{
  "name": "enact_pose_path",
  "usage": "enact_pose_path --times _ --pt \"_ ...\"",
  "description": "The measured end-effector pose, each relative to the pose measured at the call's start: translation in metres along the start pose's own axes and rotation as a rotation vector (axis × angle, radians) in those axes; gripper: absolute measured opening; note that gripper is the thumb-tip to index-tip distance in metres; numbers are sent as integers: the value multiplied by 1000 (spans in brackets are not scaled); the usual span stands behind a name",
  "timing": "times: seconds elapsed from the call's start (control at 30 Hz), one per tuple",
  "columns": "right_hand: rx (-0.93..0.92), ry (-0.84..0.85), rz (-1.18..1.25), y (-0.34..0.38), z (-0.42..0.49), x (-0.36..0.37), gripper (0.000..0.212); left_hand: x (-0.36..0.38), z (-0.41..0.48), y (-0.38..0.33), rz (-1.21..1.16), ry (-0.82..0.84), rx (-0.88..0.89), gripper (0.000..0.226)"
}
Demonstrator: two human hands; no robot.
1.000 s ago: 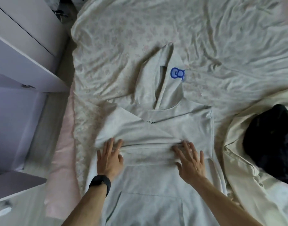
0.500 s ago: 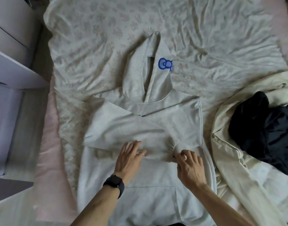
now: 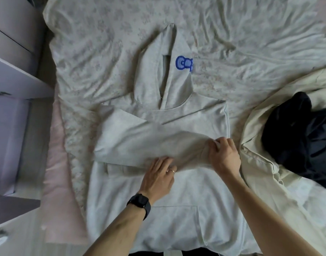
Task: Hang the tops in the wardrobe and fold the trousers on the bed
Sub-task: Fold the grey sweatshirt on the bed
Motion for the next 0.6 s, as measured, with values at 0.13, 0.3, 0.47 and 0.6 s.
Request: enact_pose_path --times 0.13,0.3,0.47,0.6 --pt "-19 85 -240 -9 4 8 39 14 3 2 -76 161 -97 21" --pt "-362 117 -348 8 -40 45 61 -12 -5 13 -181 -43 -237 29" --pt "-510 188 -205 106 -68 84 59 -51 -58 86 -87 -279 -693 49" --pt "-664 187 -139 207 -61 111 61 -65 -92 145 -91 -161 -938 63"
Point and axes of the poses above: each hand's wrist, its own z-axis towards the middle knuckle, its own x-axis out of the palm, y = z × x, the point moved 1 cm from there along z, towards the middle knuckle, and after that the axes turned 3 degrees about -z, right-handed, at the moved point
